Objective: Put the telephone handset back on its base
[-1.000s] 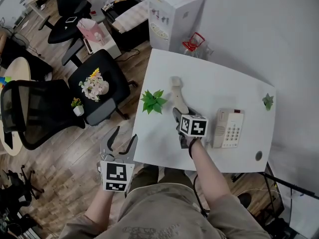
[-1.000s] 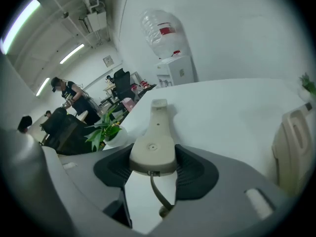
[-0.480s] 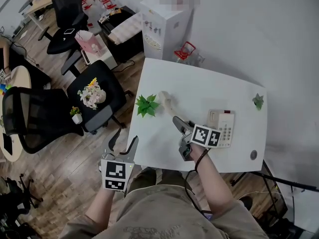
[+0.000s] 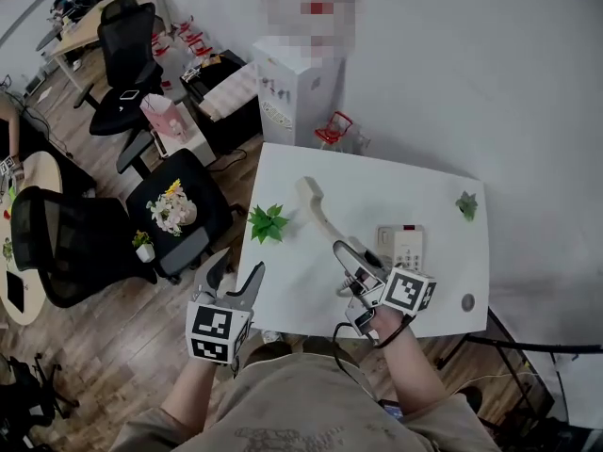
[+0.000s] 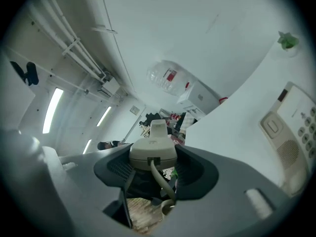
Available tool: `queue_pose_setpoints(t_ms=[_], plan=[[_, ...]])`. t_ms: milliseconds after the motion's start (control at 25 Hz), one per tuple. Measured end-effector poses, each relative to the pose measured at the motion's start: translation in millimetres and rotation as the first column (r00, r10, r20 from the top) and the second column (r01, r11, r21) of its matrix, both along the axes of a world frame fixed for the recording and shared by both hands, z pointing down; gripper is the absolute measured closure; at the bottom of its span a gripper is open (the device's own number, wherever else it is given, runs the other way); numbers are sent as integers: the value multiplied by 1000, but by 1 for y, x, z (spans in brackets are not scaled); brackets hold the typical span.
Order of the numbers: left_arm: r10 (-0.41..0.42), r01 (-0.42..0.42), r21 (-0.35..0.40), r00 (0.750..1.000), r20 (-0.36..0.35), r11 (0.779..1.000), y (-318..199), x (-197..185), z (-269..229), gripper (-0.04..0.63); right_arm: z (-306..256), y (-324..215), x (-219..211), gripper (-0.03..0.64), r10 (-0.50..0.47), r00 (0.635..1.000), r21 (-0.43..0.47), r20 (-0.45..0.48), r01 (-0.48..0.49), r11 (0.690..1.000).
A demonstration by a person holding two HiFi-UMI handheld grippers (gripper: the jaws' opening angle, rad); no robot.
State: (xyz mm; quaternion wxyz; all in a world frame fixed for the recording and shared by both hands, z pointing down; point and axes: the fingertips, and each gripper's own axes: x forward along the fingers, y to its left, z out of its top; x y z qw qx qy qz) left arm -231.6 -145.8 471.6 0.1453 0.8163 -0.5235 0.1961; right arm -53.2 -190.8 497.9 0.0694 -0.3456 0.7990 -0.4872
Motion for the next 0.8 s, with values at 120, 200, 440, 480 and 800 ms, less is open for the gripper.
queue_pose_setpoints(t_ms=[120,200,440,480,800], plan=[[18,-17,18,1000,-25,1000,0,8,-11,353,-21,9,5,347,4,1000,37,24,-5,999],[28,-27,17,997,-75,999,2,14,-15,351,-28,15,10,347,8,1000,49,29,-9,999],[180,-170,60,904,-388,984,-3,56,-35,324,-51,29,18,347,-15,999,112,48,10,994],[210,-199,72,873,-441,977,-5,65,-39,320,-55,31,18,347,-24,998,126,58,17,992],[253,-335,62,563,-787,940,-22,117,-57,274,-85,53,10,347,-137,979,241,154,98,966]])
